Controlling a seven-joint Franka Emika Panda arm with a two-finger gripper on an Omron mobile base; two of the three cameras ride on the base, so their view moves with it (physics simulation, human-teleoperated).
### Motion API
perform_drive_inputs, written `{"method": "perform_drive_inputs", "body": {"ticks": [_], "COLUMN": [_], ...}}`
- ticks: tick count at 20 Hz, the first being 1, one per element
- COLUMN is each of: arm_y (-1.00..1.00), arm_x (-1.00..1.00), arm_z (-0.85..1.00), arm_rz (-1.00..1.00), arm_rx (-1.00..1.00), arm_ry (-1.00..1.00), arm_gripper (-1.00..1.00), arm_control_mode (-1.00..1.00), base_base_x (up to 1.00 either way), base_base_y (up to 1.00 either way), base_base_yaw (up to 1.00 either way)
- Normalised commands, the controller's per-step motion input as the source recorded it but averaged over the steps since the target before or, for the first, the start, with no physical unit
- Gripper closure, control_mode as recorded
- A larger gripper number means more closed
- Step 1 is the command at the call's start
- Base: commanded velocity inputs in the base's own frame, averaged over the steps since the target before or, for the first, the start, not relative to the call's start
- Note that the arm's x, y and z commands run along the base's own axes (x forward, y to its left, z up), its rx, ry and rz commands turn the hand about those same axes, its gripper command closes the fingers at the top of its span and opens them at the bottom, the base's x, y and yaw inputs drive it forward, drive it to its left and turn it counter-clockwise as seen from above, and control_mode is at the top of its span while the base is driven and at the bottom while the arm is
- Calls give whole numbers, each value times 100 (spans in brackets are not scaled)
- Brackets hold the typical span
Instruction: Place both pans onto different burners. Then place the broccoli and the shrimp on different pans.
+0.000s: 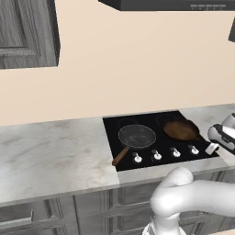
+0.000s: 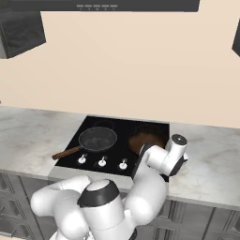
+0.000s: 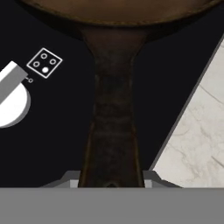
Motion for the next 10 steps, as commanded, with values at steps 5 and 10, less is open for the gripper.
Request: {"method": "perform_drive_inputs", "body": {"ticks": [5, 10], "arm_y": [0, 0], "arm_x": [0, 0], "arm_z": [10, 59], "arm_rz": [0, 0], "arm_rx": [0, 0], "arm_ry": [0, 0], "arm_gripper": [-100, -100], "arm_control_mode": [-100, -100], "base_base_x": [0, 0], "base_base_y": [0, 0], "base_base_yaw": [0, 0]}}
